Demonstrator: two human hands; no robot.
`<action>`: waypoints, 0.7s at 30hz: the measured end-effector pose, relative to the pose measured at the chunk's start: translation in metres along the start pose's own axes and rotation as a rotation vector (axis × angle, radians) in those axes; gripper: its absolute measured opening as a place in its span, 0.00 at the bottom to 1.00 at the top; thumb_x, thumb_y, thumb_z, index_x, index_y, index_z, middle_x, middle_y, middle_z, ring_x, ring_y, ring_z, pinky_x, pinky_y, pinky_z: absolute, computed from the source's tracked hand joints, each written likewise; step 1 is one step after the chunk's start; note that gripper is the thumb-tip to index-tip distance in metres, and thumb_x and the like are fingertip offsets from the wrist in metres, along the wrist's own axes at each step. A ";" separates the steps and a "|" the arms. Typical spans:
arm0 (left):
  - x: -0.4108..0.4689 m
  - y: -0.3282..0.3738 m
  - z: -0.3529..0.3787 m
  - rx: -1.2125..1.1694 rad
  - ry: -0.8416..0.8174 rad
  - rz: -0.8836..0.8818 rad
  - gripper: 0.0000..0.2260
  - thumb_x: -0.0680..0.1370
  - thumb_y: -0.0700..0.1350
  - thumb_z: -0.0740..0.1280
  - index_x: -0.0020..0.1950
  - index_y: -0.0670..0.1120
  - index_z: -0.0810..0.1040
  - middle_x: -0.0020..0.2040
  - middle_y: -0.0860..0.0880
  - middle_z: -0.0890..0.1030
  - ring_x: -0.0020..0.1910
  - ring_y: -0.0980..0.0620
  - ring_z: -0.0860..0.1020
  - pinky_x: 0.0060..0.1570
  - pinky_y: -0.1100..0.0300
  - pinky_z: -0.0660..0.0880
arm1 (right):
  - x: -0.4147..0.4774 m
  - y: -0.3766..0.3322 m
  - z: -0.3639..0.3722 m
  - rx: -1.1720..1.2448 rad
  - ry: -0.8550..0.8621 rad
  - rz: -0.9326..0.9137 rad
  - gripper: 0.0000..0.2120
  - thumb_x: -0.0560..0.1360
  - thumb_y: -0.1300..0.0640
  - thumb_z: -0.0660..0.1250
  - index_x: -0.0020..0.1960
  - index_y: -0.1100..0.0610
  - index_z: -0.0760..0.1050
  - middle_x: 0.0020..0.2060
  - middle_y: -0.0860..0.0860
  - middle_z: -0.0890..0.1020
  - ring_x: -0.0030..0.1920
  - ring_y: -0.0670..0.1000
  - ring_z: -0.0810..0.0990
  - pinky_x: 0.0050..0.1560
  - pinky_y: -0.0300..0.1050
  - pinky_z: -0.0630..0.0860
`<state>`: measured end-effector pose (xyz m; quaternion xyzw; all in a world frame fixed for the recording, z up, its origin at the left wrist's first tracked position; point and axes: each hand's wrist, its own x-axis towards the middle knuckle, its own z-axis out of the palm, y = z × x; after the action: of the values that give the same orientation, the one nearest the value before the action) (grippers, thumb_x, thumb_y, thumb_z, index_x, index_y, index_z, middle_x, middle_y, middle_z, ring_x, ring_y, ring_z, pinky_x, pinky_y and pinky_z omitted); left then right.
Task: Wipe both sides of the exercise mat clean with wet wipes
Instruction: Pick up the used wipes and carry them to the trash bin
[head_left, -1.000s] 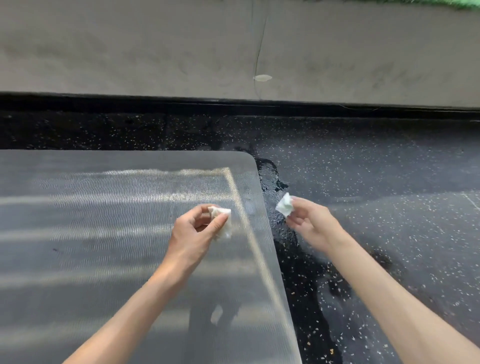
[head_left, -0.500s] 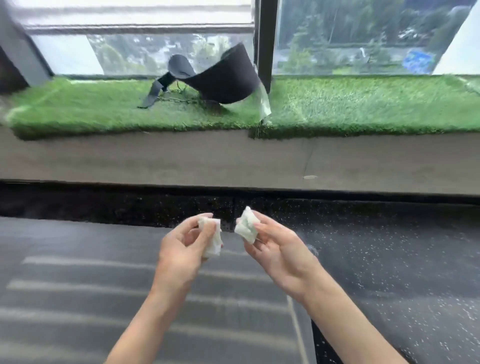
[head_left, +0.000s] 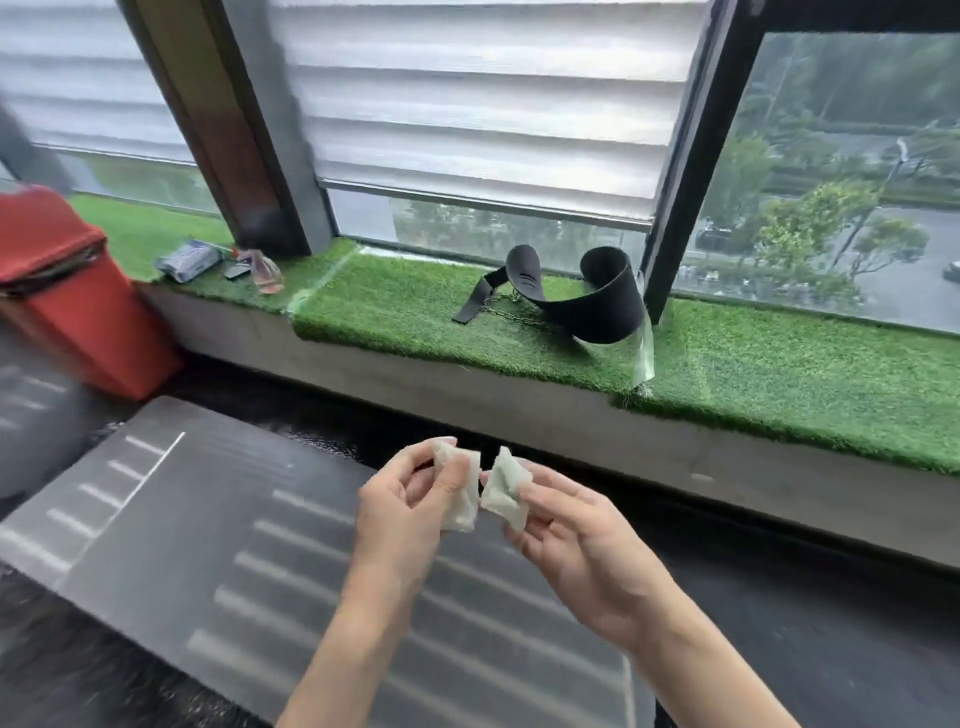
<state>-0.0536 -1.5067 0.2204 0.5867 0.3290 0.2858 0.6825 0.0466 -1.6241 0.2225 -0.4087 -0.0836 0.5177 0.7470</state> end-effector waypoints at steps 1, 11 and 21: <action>-0.010 0.018 -0.008 0.004 0.022 -0.020 0.16 0.70 0.51 0.71 0.55 0.47 0.80 0.44 0.49 0.87 0.44 0.55 0.84 0.43 0.67 0.78 | -0.006 -0.005 0.017 -0.005 0.000 0.030 0.16 0.70 0.64 0.71 0.57 0.63 0.81 0.53 0.59 0.83 0.47 0.49 0.81 0.45 0.38 0.77; -0.108 0.165 -0.088 -0.048 0.260 -0.138 0.19 0.66 0.50 0.71 0.54 0.42 0.79 0.44 0.44 0.86 0.40 0.49 0.84 0.35 0.62 0.78 | -0.066 -0.046 0.162 -0.155 -0.089 0.181 0.26 0.58 0.49 0.82 0.52 0.58 0.84 0.53 0.62 0.83 0.46 0.51 0.82 0.41 0.37 0.78; -0.132 0.227 -0.211 -0.170 0.453 -0.131 0.17 0.73 0.47 0.68 0.59 0.43 0.78 0.50 0.45 0.86 0.48 0.45 0.85 0.40 0.63 0.80 | -0.028 -0.004 0.289 -0.259 -0.249 0.298 0.16 0.71 0.59 0.68 0.57 0.63 0.80 0.51 0.60 0.83 0.44 0.49 0.81 0.40 0.36 0.78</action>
<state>-0.3017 -1.4464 0.4394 0.4256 0.4858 0.3917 0.6553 -0.1212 -1.4963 0.4222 -0.4419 -0.1795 0.6537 0.5875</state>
